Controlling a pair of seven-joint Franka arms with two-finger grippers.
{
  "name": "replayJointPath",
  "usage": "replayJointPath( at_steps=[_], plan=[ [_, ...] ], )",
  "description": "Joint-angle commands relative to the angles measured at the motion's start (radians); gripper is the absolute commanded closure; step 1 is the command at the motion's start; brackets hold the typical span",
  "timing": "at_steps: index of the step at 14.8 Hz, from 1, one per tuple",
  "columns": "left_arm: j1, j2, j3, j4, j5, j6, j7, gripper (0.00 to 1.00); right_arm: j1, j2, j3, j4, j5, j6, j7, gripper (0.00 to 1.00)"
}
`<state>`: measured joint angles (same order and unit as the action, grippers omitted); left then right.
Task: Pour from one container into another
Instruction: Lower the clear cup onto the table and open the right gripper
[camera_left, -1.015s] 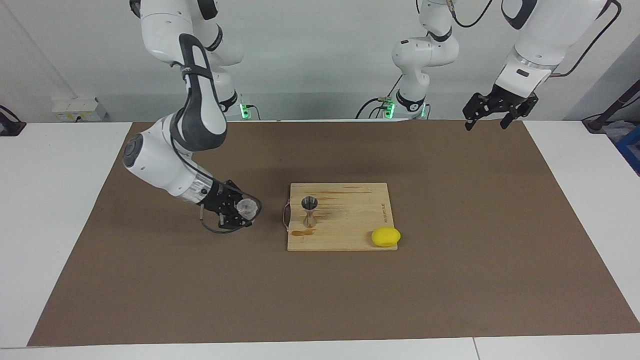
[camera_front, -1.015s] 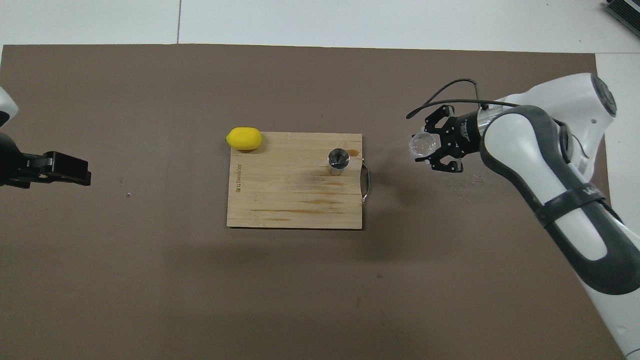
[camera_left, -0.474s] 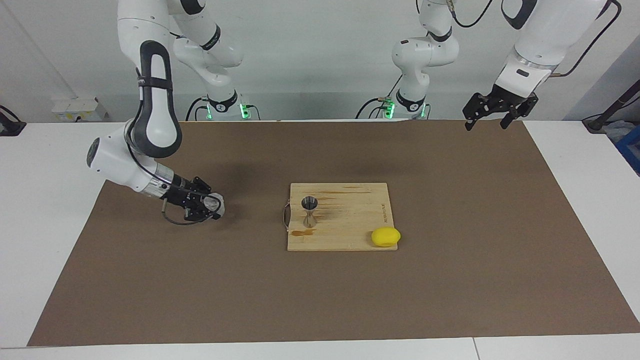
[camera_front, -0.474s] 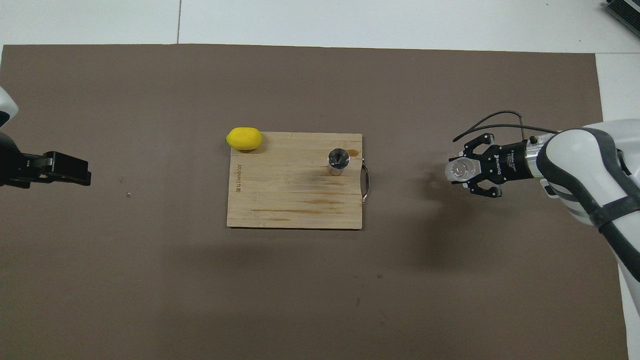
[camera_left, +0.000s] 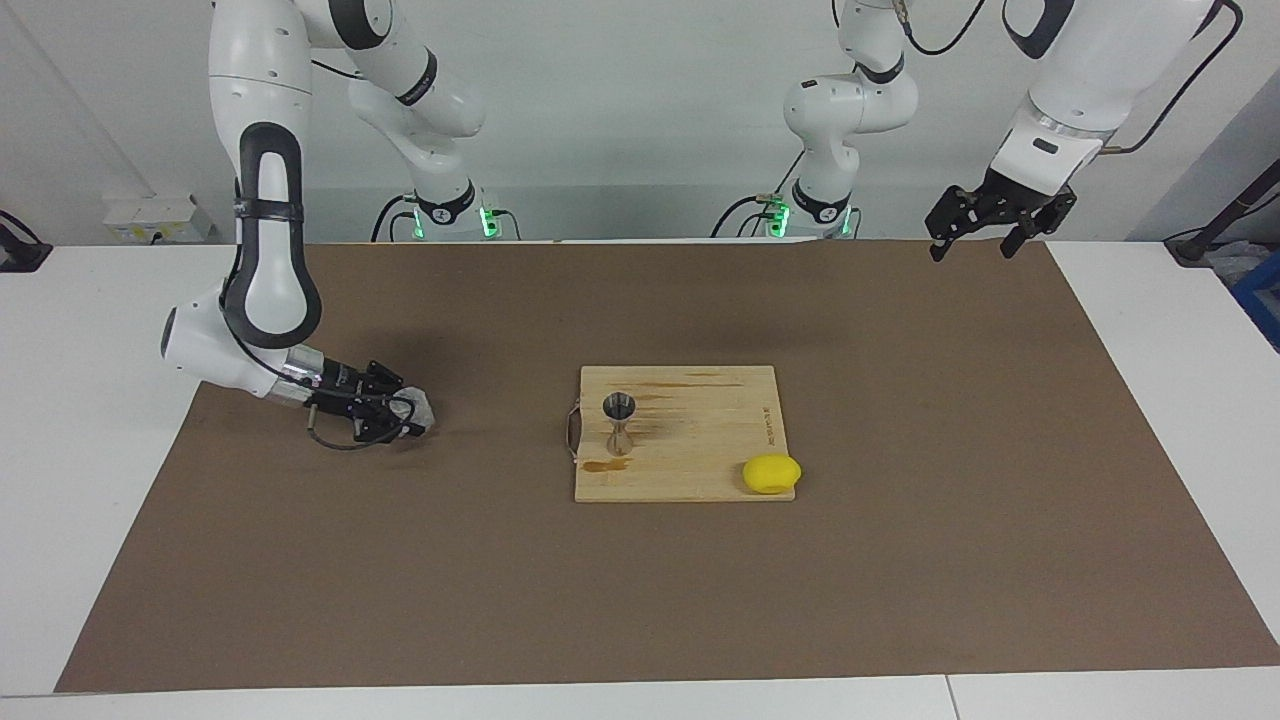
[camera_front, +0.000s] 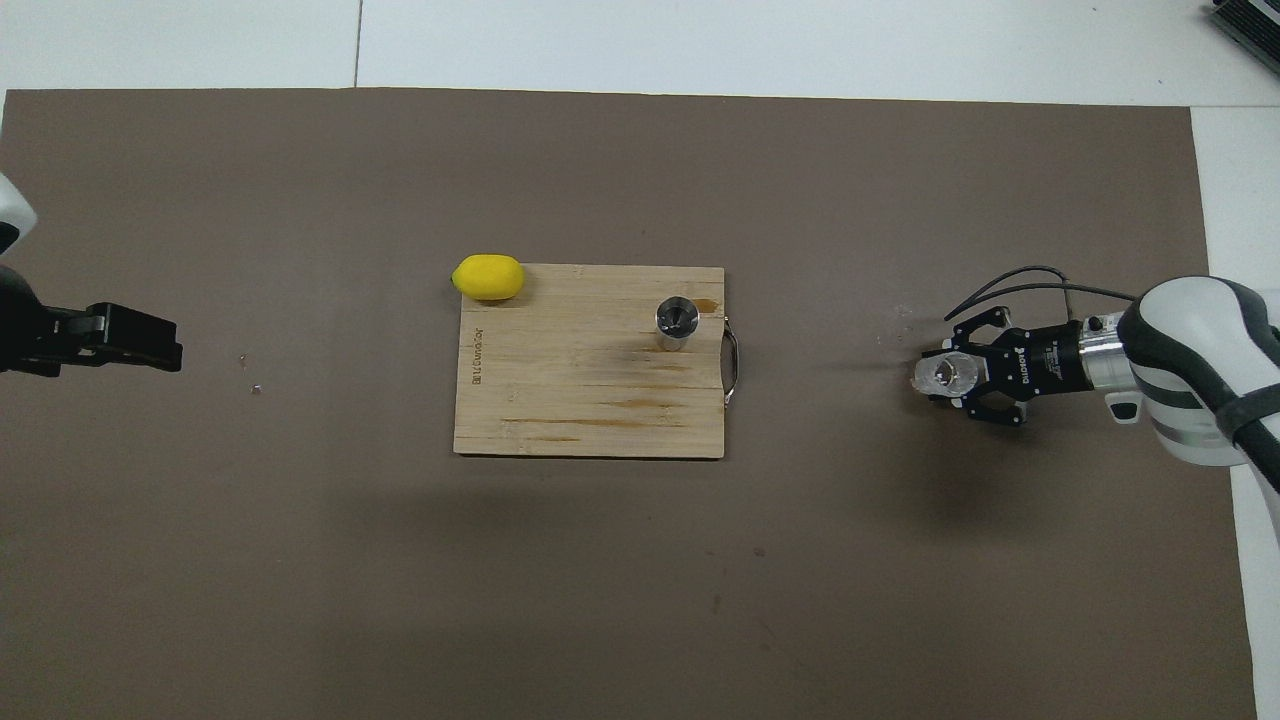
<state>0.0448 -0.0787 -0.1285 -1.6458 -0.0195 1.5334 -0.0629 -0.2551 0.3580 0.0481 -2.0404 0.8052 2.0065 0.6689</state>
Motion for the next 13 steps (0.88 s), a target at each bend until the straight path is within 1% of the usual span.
replayJointPath(
  at_steps=[1, 2, 3, 4, 5, 6, 8, 10, 13],
  plan=[
    [0.014, -0.018, -0.005, -0.012, -0.011, -0.01, 0.015, 0.0, 0.003, -0.004, 0.006, -0.023, 0.034, 0.027, -0.02, 0.97],
    [0.014, -0.018, -0.005, -0.012, -0.011, -0.01, 0.015, 0.0, 0.003, -0.004, 0.006, -0.024, 0.034, 0.028, -0.015, 0.9],
    [0.014, -0.018, -0.005, -0.012, -0.011, -0.01, 0.015, 0.0, 0.003, -0.005, 0.004, -0.024, 0.032, 0.028, -0.012, 0.75],
    [0.014, -0.018, -0.005, -0.014, -0.011, -0.01, 0.017, 0.0, 0.005, -0.005, 0.004, -0.024, 0.032, 0.028, -0.008, 0.49],
    [0.014, -0.018, -0.005, -0.012, -0.011, -0.01, 0.017, 0.0, 0.005, -0.005, 0.004, -0.024, 0.031, 0.028, 0.001, 0.41],
    [0.014, -0.018, -0.005, -0.012, -0.011, -0.01, 0.015, 0.0, 0.005, -0.005, 0.004, -0.023, 0.031, 0.029, 0.014, 0.25],
    [0.014, -0.018, -0.005, -0.014, -0.011, -0.01, 0.015, 0.0, 0.007, -0.011, 0.003, -0.02, 0.017, 0.035, 0.027, 0.05],
    [0.014, -0.018, -0.005, -0.012, -0.011, -0.01, 0.015, 0.0, 0.008, -0.022, 0.003, -0.02, -0.001, 0.035, 0.029, 0.02],
    [0.014, -0.018, -0.005, -0.012, -0.011, -0.01, 0.015, 0.0, 0.011, -0.08, 0.003, -0.023, -0.105, 0.028, 0.028, 0.01]
  ],
)
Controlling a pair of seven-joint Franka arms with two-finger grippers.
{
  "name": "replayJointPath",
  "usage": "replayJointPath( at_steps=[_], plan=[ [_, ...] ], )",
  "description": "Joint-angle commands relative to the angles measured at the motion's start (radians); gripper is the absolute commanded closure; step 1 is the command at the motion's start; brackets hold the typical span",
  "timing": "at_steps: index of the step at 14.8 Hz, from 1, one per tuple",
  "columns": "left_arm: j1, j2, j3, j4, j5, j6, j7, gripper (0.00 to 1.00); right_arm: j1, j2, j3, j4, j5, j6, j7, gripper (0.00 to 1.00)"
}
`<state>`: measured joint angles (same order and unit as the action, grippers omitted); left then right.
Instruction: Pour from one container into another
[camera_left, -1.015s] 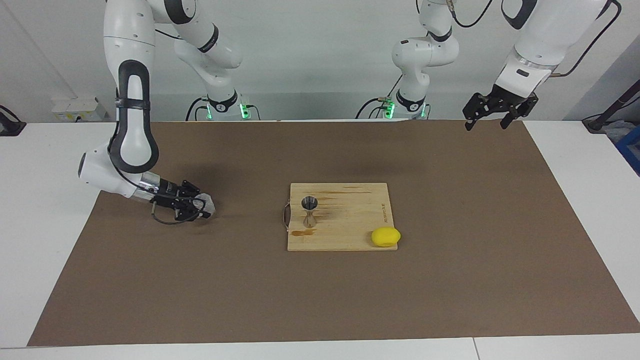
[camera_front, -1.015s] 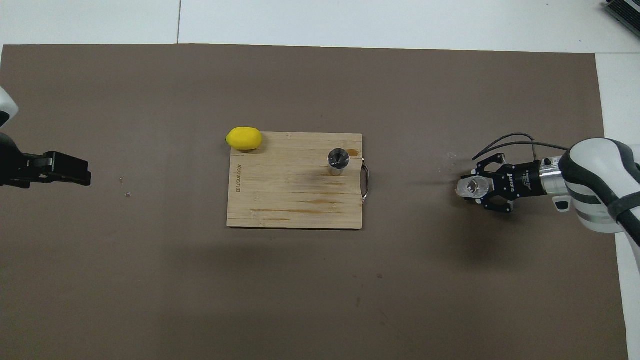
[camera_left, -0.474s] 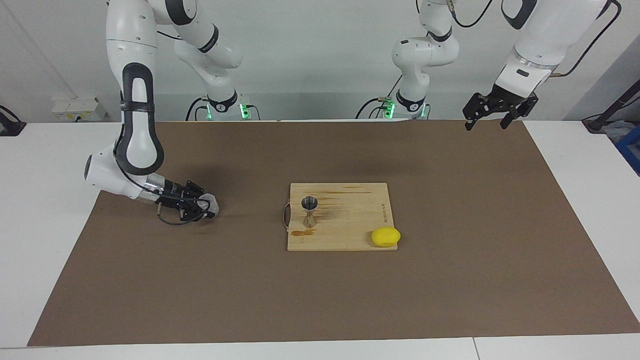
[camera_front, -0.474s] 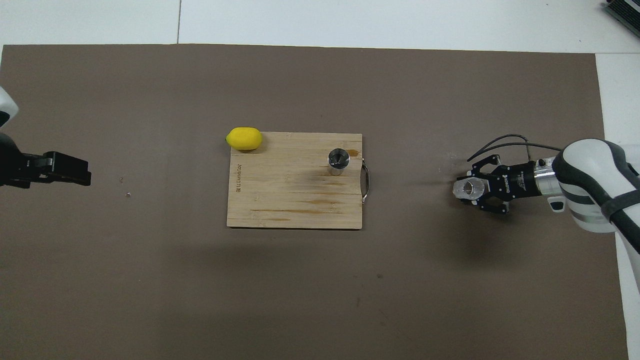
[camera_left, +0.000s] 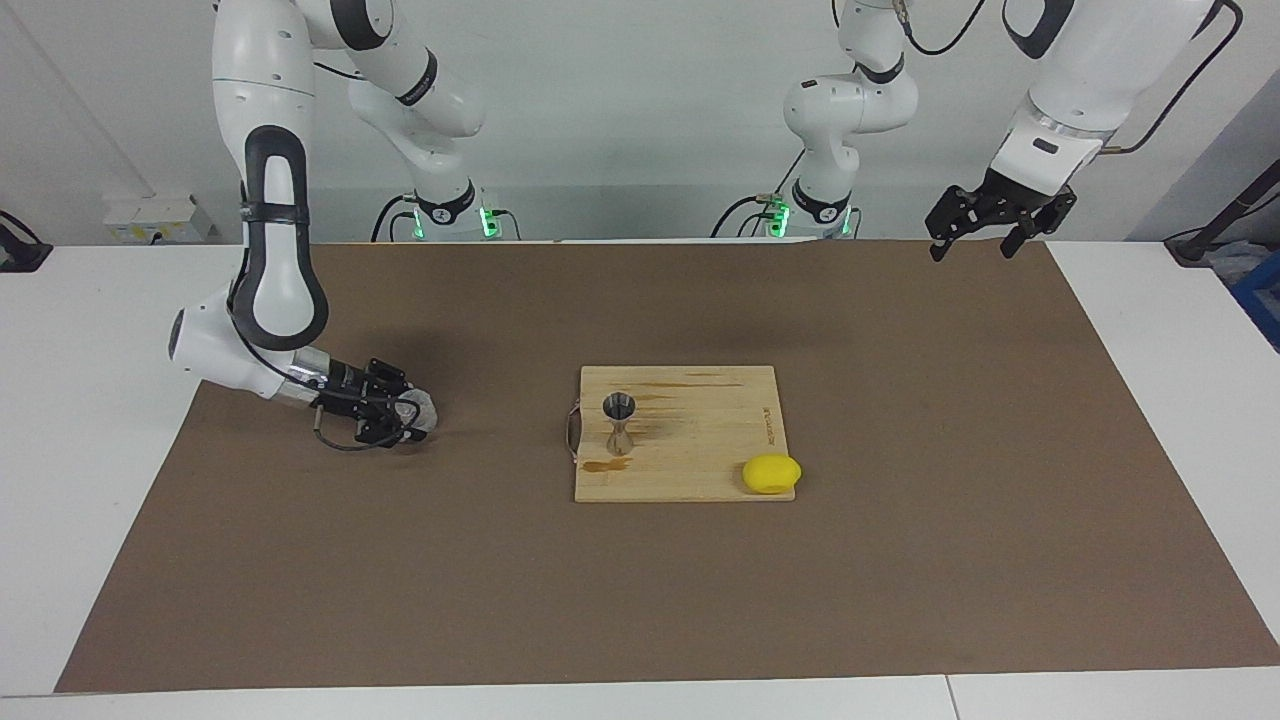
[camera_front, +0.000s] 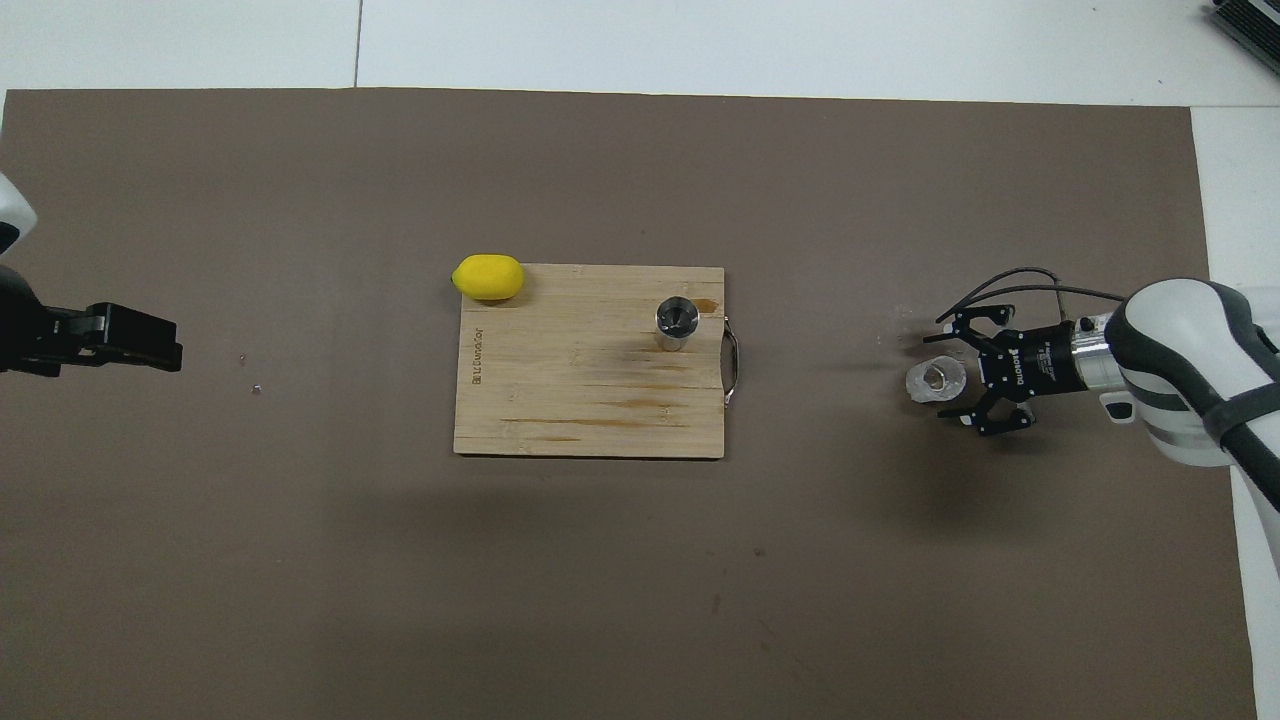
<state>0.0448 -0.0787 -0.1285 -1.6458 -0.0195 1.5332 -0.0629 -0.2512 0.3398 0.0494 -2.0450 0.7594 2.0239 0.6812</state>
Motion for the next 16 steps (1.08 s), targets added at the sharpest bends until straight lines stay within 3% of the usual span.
replayJointPath(
  at_steps=[1, 6, 9, 16],
  plan=[
    [0.014, -0.018, -0.005, -0.012, -0.011, -0.01, 0.015, 0.0, 0.01, -0.08, 0.001, -0.018, -0.092, 0.006, 0.015, 0.01],
    [0.014, -0.018, -0.005, -0.012, -0.011, -0.01, 0.015, 0.0, 0.018, -0.179, 0.003, -0.014, -0.273, -0.031, 0.0, 0.01],
    [0.014, -0.018, -0.005, -0.012, -0.011, -0.01, 0.015, 0.0, 0.088, -0.228, 0.003, -0.009, -0.412, -0.066, -0.06, 0.01],
    [0.014, -0.018, -0.005, -0.012, -0.011, -0.01, 0.015, 0.0, 0.237, -0.344, 0.004, 0.022, -0.606, -0.1, -0.232, 0.01]
  ],
)
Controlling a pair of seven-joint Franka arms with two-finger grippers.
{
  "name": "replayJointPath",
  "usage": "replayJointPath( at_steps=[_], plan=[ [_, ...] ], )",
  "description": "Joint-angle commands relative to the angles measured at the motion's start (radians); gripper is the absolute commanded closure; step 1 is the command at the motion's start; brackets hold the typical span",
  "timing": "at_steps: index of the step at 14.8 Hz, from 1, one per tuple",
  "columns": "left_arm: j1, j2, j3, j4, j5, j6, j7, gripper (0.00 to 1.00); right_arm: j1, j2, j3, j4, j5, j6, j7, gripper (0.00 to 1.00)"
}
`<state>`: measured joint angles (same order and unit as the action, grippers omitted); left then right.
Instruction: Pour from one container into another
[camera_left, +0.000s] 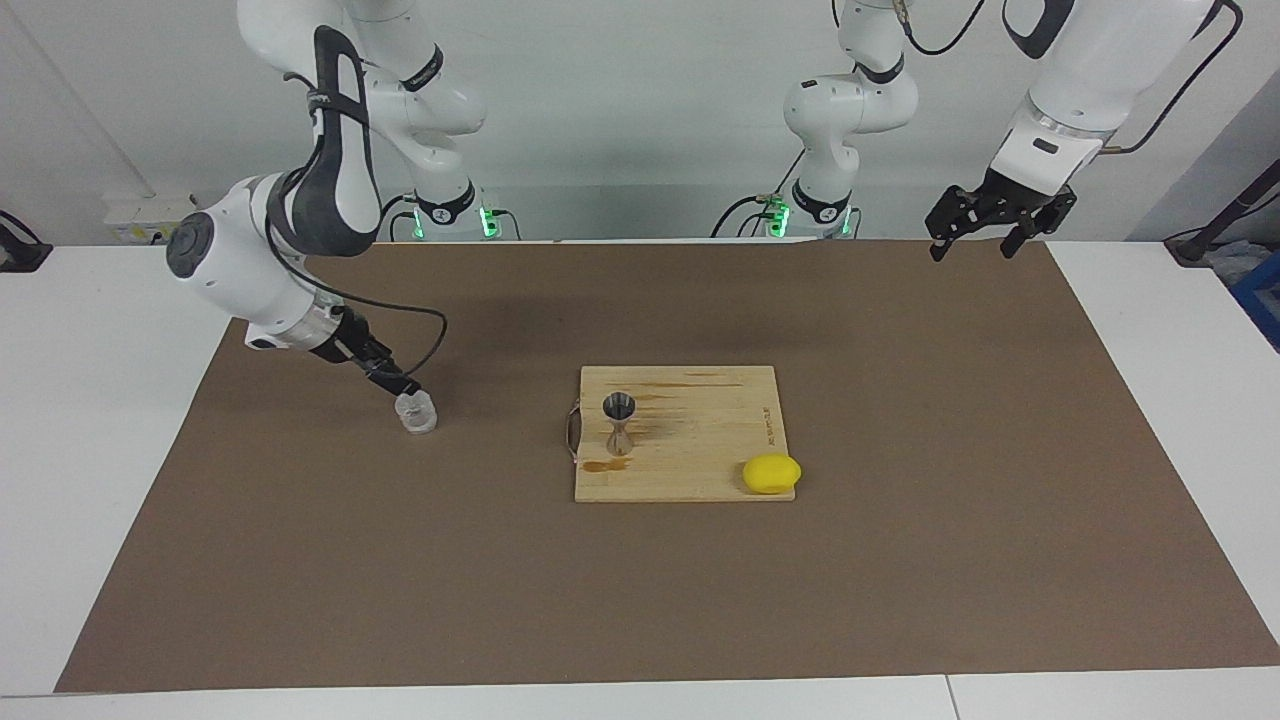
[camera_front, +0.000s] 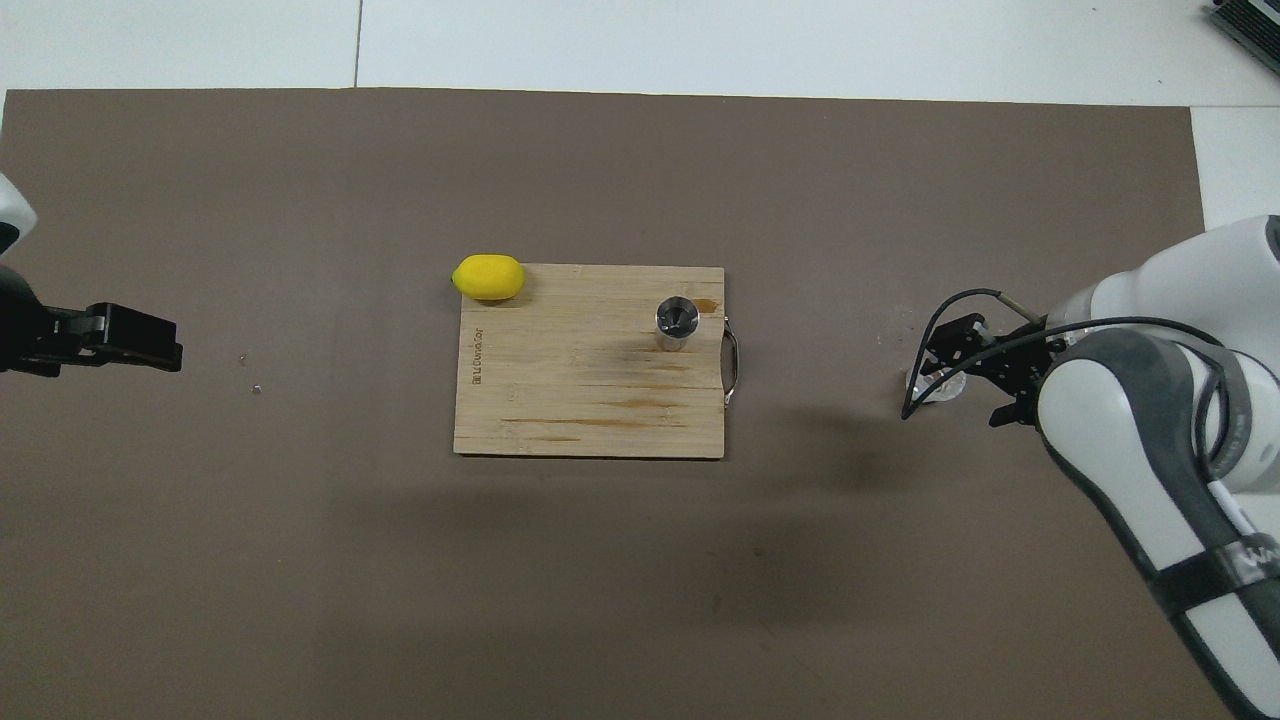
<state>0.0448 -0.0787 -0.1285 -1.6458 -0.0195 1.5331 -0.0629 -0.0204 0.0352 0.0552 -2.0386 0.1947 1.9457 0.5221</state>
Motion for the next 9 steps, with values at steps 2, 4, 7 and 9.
replayJointPath(
  at_steps=[2, 4, 7, 9],
  plan=[
    [0.014, -0.018, -0.005, -0.012, -0.011, -0.01, 0.015, 0.0, 0.007, -0.06, -0.003, 0.063, -0.063, -0.053, -0.085, 0.01],
    [0.014, -0.018, -0.005, -0.012, -0.011, -0.01, 0.017, 0.0, 0.007, -0.06, 0.0, 0.153, -0.139, -0.118, -0.115, 0.01],
    [0.014, -0.018, -0.005, -0.012, -0.011, -0.01, 0.015, 0.0, -0.007, -0.055, -0.002, 0.283, -0.166, -0.18, -0.194, 0.01],
    [0.014, -0.018, -0.005, -0.012, -0.011, -0.01, 0.015, 0.0, -0.019, -0.054, -0.006, 0.342, -0.166, -0.185, -0.231, 0.01]
  ],
)
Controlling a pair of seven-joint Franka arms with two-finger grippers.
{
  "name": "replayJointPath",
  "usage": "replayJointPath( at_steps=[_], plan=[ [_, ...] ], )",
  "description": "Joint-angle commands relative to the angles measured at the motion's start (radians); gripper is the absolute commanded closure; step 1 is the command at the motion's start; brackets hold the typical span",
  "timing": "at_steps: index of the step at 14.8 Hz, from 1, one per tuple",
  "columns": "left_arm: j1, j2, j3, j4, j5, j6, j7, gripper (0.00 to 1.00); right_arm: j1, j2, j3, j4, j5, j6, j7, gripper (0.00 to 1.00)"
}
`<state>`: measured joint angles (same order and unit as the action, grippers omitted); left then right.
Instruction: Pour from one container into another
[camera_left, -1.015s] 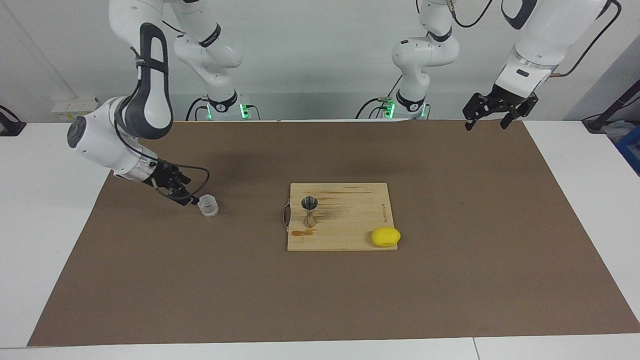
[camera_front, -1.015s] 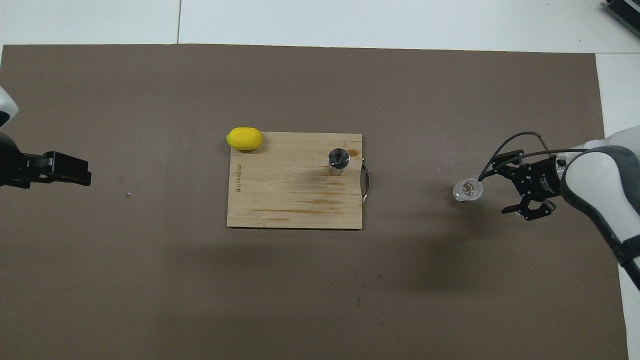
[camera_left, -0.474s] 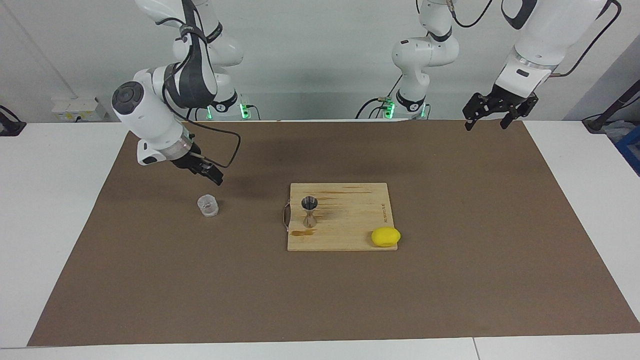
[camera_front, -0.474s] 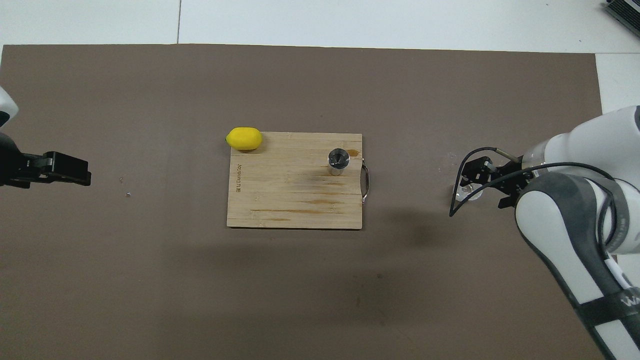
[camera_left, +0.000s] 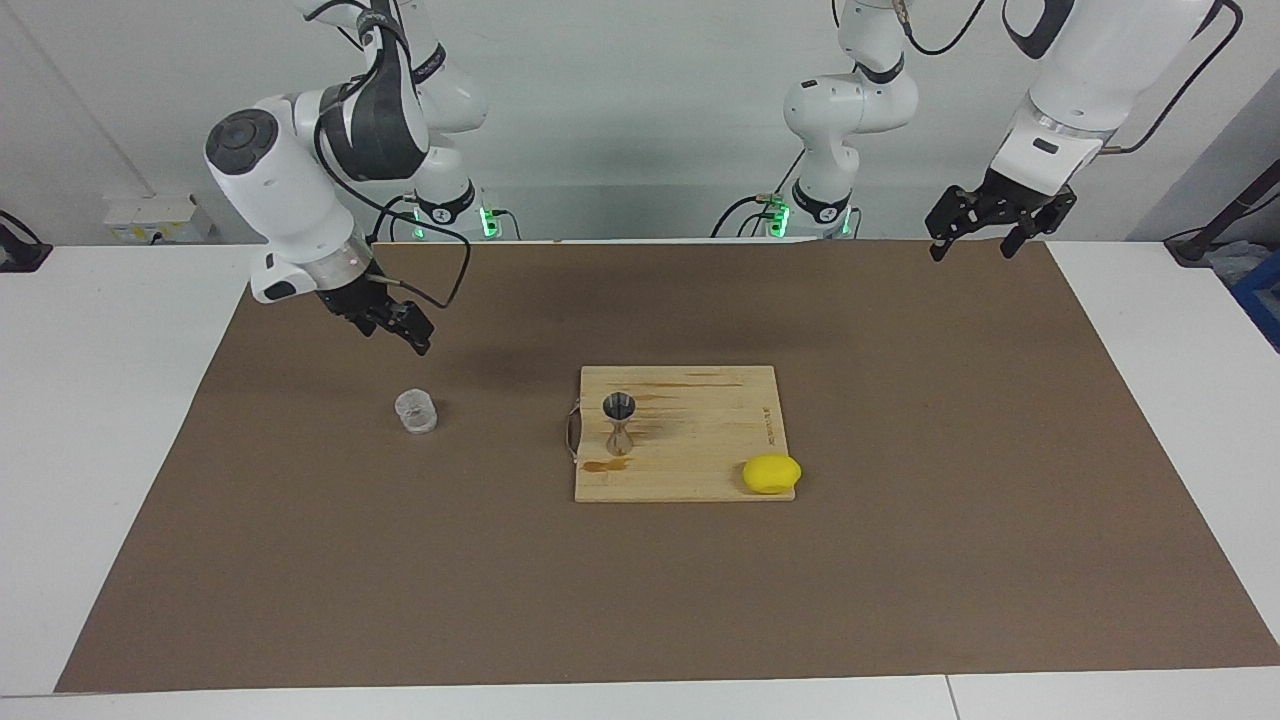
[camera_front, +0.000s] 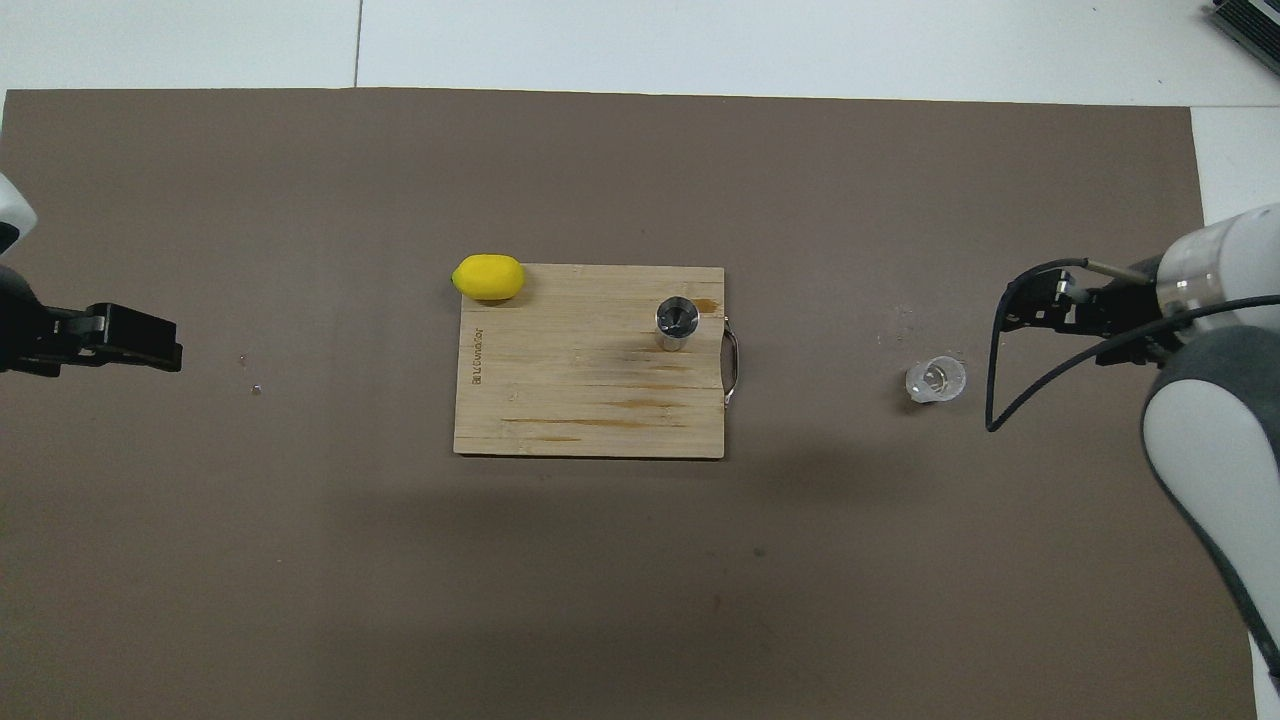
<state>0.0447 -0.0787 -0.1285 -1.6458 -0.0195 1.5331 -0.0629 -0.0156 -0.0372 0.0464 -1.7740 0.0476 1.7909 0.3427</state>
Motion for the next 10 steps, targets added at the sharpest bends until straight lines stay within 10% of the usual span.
replayJointPath(
  at_steps=[1, 10],
  plan=[
    [0.014, -0.018, -0.005, -0.012, -0.011, -0.01, 0.017, 0.0, -0.033, 0.019, 0.001, 0.103, -0.017, -0.034, -0.054, 0.01],
    [0.014, -0.018, -0.005, -0.012, -0.011, -0.01, 0.015, 0.0, -0.027, 0.053, 0.021, 0.272, -0.088, -0.232, -0.071, 0.01]
  ],
)
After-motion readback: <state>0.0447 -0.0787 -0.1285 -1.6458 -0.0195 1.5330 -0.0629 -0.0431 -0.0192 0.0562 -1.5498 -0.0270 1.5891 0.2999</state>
